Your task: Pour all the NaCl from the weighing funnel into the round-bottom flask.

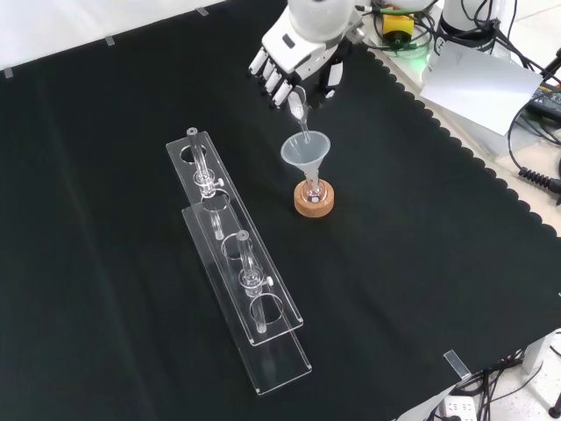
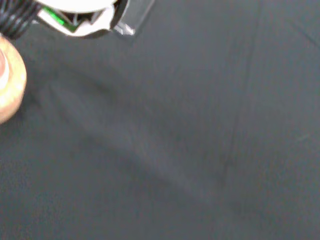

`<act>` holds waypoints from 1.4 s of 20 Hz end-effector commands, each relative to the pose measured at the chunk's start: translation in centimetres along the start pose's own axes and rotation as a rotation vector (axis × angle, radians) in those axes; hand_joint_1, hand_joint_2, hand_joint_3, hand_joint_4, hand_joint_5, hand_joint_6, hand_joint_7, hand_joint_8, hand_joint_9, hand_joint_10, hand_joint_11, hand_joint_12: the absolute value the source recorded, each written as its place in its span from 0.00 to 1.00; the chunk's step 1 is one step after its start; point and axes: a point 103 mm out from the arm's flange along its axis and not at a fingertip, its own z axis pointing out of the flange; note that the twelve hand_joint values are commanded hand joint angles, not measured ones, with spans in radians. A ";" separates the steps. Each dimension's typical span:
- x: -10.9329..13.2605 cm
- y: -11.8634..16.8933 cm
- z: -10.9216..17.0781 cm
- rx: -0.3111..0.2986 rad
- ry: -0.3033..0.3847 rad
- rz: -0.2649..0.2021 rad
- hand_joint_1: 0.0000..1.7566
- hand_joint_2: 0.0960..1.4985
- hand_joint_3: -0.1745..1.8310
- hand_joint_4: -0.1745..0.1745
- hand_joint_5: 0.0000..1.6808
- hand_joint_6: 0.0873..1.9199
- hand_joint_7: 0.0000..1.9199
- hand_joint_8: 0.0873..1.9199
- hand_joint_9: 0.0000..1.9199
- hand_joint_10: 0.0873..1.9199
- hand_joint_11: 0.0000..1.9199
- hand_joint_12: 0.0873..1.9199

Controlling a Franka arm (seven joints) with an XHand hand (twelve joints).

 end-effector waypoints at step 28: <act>-0.2 0.2 1.1 0.043 -0.117 0.011 0.63 0.35 0.52 1.00 0.70 0.47 0.52 0.30 0.61 0.16 0.41 0.55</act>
